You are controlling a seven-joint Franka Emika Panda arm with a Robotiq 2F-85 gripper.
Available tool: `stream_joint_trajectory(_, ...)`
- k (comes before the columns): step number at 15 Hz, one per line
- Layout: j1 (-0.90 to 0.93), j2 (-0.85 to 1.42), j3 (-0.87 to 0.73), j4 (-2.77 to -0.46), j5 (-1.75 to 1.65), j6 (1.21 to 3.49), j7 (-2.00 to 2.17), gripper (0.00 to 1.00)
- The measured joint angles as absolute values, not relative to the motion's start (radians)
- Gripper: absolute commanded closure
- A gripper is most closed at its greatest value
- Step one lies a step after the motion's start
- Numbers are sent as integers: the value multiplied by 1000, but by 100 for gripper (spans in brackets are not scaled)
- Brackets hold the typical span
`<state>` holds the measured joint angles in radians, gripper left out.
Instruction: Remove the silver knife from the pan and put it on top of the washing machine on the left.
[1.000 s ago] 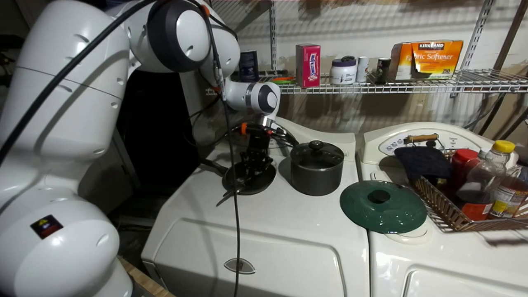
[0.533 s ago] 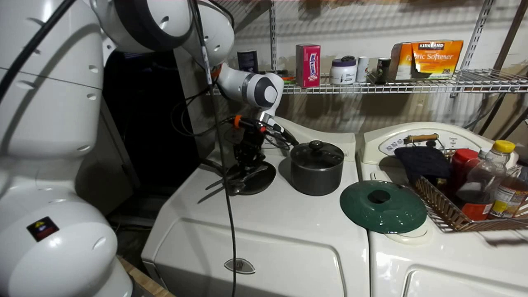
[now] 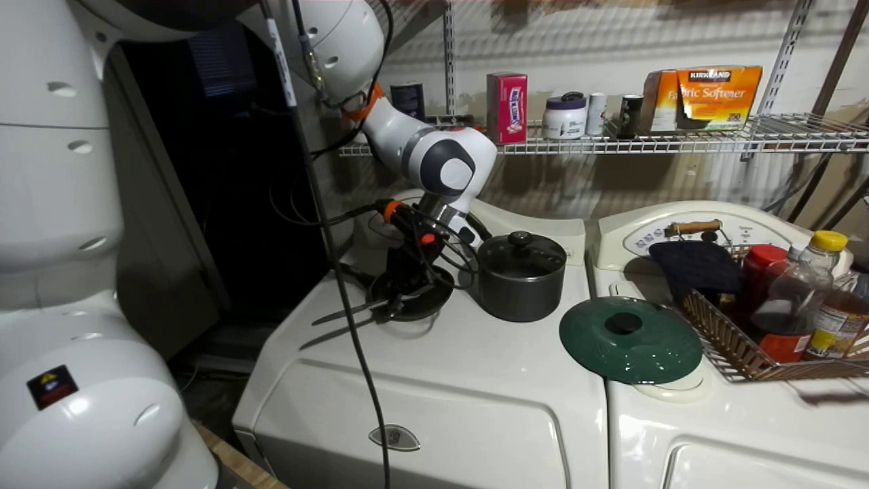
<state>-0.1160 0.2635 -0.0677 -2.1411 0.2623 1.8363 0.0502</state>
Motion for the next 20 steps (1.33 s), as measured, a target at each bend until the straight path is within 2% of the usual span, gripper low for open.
stream_joint_trajectory(1, -122, 238, -79, -2174, 271, 1843, 51, 96)
stream_joint_trajectory(2, -128, 213, -90, -2203, 273, 1846, 59, 85)
stream_joint_trajectory(7, -139, 140, -118, -2273, 273, 1846, 88, 85)
stream_joint_trajectory(8, -139, 140, -118, -2274, 273, 1846, 89, 96)
stream_joint_trajectory(13, -140, 145, -131, -2275, 273, 1882, 161, 96)
stream_joint_trajectory(20, -187, 136, -227, -2302, 272, 2005, 307, 96)
